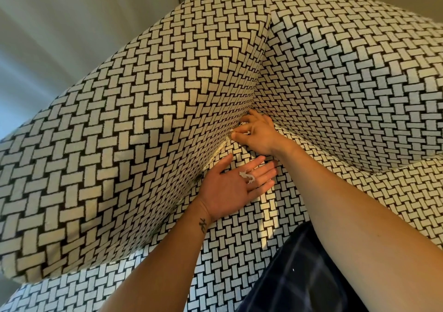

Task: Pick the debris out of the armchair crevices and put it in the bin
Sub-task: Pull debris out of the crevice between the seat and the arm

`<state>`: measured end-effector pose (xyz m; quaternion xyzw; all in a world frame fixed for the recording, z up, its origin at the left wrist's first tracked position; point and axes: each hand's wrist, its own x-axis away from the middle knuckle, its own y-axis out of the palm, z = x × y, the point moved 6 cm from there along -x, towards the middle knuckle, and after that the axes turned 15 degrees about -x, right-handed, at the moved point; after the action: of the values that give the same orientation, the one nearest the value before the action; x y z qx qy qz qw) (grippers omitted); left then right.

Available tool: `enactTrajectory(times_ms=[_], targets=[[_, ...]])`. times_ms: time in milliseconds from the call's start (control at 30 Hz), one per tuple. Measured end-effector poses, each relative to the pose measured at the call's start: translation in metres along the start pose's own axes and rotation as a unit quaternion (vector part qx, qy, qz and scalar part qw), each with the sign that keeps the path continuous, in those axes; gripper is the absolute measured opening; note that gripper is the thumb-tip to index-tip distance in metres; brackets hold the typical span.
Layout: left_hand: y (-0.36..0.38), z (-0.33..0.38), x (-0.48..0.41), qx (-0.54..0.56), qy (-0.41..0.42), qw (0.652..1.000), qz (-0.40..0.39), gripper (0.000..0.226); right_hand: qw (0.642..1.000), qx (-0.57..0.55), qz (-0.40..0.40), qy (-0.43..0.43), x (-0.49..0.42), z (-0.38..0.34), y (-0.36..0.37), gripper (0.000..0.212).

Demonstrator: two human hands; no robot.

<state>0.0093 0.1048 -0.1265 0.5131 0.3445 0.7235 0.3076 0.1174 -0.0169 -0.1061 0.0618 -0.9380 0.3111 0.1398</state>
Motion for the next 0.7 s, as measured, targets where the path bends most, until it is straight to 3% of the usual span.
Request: enactTrajectory(times_ms=[400,500,700], targets=[[-0.001,0.0,-0.001,-0.024,0.008,1.0,0.001,0.071,0.999,-0.048,0.018,-0.005,0.01,-0.004,-0.007,0.025],[-0.001,0.001,-0.001,-0.033,0.012,0.999,-0.002,0.071,1.0,-0.016,0.014,0.006,0.009,-0.005,-0.004,0.023],[-0.001,0.002,-0.002,-0.051,0.02,0.998,-0.028,0.074,0.997,0.073,0.041,0.005,0.007,-0.013,0.009,0.04]])
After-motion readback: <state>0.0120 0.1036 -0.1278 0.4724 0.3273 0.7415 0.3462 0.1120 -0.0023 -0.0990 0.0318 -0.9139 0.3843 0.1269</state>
